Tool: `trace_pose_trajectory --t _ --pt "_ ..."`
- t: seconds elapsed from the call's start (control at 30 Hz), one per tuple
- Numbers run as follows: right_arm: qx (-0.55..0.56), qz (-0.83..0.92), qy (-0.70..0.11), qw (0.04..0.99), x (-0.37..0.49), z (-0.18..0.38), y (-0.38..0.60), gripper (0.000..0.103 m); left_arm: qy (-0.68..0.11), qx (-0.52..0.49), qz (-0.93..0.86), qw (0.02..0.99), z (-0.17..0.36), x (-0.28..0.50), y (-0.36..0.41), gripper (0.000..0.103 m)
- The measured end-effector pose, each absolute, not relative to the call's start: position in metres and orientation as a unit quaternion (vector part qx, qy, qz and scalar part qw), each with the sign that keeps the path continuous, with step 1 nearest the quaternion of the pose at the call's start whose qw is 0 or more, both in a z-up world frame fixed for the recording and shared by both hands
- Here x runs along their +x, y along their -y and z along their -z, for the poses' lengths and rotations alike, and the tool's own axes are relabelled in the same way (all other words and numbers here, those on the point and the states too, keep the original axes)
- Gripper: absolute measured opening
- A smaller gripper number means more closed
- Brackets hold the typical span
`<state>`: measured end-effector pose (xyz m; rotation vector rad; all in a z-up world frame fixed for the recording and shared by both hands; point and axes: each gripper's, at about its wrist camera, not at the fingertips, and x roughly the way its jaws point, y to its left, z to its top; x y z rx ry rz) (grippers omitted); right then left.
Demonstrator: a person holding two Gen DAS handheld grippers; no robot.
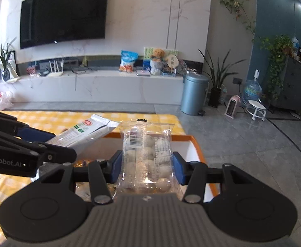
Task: Organize snacks
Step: 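Carry the sausage pack and candy bag over the orange box and lower them inside, then open both tools to release the packs and lift them out of the box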
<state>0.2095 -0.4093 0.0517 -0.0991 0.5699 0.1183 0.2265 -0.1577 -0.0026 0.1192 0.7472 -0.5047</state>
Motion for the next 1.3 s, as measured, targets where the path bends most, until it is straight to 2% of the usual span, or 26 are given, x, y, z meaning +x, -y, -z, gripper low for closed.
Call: trace_pose_trajectory --t 0.23,0.6,0.67,0.73,0.8,0.83,0.93,1.0,1.07,1.3 --pt "-0.106 -0.054 -0.332 0.936 0.243 -0.015 0.418 0.050 -0.409 0.089 0.236 0.877 0.038 0.252 0.178 0.055" --pt "-0.158 -0.052 -0.388 0.907 0.270 0.018 0.410 0.053 -0.454 0.092 0.238 0.854 0.054 0.264 0.188 0.057" --pt "-0.159 -0.051 -0.393 0.904 0.269 0.021 0.410 0.056 -0.462 0.086 0.240 0.850 0.055 0.266 0.188 0.059" --pt "-0.161 -0.050 -0.394 0.903 0.267 0.022 0.409 0.057 -0.461 0.080 0.239 0.851 0.056 0.266 0.187 0.070" --pt "-0.164 -0.049 -0.397 0.902 0.267 0.023 0.407 0.057 -0.459 0.078 0.240 0.852 0.055 0.265 0.186 0.071" --pt "-0.167 -0.050 -0.396 0.901 0.267 0.023 0.405 0.058 -0.459 0.077 0.244 0.851 0.054 0.263 0.186 0.075" --pt "-0.188 -0.047 -0.393 0.899 0.264 0.020 0.399 0.068 -0.452 0.071 0.253 0.853 0.048 0.258 0.182 0.079" --pt "-0.201 -0.046 -0.386 0.899 0.263 0.016 0.397 0.069 -0.446 0.061 0.258 0.855 0.043 0.255 0.177 0.085" --pt "-0.201 -0.047 -0.385 0.900 0.261 0.010 0.396 0.072 -0.438 0.054 0.264 0.858 0.034 0.249 0.172 0.086" --pt "-0.195 -0.032 -0.358 0.912 0.242 -0.023 0.392 0.075 -0.380 0.029 0.277 0.882 -0.014 0.217 0.148 0.088"
